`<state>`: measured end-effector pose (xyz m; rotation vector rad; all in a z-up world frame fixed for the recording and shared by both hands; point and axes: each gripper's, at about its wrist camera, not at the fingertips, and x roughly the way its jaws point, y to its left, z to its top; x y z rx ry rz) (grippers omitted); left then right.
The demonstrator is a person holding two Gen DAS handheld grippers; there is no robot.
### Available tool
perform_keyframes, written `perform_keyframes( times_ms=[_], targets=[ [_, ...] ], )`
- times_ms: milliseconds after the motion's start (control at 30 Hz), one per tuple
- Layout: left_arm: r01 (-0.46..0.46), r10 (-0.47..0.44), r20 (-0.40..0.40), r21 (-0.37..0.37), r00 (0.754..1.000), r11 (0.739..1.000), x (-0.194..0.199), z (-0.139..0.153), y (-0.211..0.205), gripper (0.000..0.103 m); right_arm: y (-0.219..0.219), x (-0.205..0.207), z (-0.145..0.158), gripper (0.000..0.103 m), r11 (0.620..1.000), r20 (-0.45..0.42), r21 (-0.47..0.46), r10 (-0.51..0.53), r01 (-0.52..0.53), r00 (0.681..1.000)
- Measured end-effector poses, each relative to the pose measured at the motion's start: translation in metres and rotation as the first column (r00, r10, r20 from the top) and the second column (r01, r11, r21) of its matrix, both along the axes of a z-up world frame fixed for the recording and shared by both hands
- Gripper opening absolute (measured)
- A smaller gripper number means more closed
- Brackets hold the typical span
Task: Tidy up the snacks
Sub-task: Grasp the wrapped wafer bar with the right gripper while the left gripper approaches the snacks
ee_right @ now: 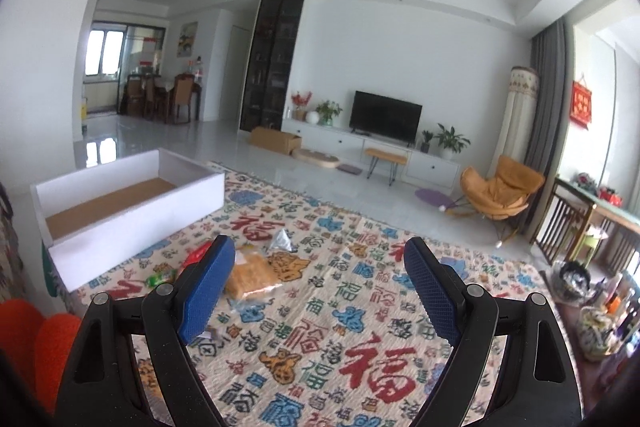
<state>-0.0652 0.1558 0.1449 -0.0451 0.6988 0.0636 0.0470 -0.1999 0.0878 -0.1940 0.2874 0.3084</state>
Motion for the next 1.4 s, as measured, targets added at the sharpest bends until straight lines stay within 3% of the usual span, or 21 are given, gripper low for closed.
perform_keyframes(
  times_ms=[67,100,200,267,367,467,667,833,933,1067,1167,1267,1400],
  targets=[
    [0.024,-0.026,-0.039,-0.07,0.999,0.997,0.014,-0.027,-0.011,0.103,0.009,0.012,-0.022,0.089,0.995,-0.136,0.064,0.086,-0.077,0.987],
    [0.018,-0.023,-0.062,-0.084,0.998,0.996,0.025,-0.047,-0.022,0.103,0.016,0.021,-0.041,0.089,0.988,-0.235,0.103,0.137,-0.115,0.962],
    [-0.014,0.001,-0.136,-0.097,0.991,0.995,0.063,-0.12,-0.059,0.103,0.036,0.037,-0.102,0.089,0.971,-0.493,0.189,0.223,-0.147,0.841],
    [-0.024,0.005,-0.187,-0.098,0.982,0.995,0.087,-0.161,-0.079,0.103,0.044,0.037,-0.128,0.089,0.971,-0.554,0.19,0.23,-0.148,0.8],
    [-0.018,-0.001,-0.19,-0.096,0.982,0.995,0.108,-0.192,-0.101,0.103,0.052,0.033,-0.145,0.089,0.982,-0.563,0.108,0.188,-0.154,0.805],
    [-0.015,0.013,-0.16,-0.012,0.987,1.0,0.114,-0.202,-0.11,0.103,0.05,0.043,-0.156,0.089,0.989,-0.581,0.042,0.14,-0.142,0.802],
    [-0.059,0.055,-0.172,-0.021,0.984,0.998,0.111,-0.215,-0.105,0.103,0.051,0.073,-0.179,0.089,0.993,-0.655,0.082,0.117,-0.083,0.747],
    [-0.067,0.066,-0.197,0.002,0.978,0.998,0.116,-0.221,-0.108,0.103,0.067,0.092,-0.175,0.089,0.986,-0.649,0.116,0.167,-0.12,0.742],
    [-0.072,0.065,-0.167,-0.035,0.984,0.997,0.112,-0.219,-0.103,0.103,0.077,0.1,-0.171,0.089,0.977,-0.667,0.158,0.214,-0.145,0.714],
    [-0.078,0.058,-0.137,-0.145,0.989,0.986,0.105,-0.218,-0.087,0.103,0.076,0.103,-0.178,0.089,0.977,-0.706,0.196,0.2,-0.084,0.68],
    [-0.078,0.051,-0.134,-0.198,0.99,0.977,0.105,-0.22,-0.08,0.103,0.072,0.094,-0.184,0.089,0.982,-0.709,0.189,0.157,-0.03,0.688],
    [-0.073,0.049,-0.115,-0.211,0.992,0.975,0.104,-0.218,-0.079,0.103,0.068,0.076,-0.186,0.089,0.986,-0.671,0.166,0.105,0.011,0.734],
    [-0.105,0.087,-0.082,-0.252,0.993,0.962,0.097,-0.216,-0.069,0.103,0.089,0.073,-0.183,0.089,0.995,-0.631,0.089,0.092,-0.046,0.77]
  ],
)
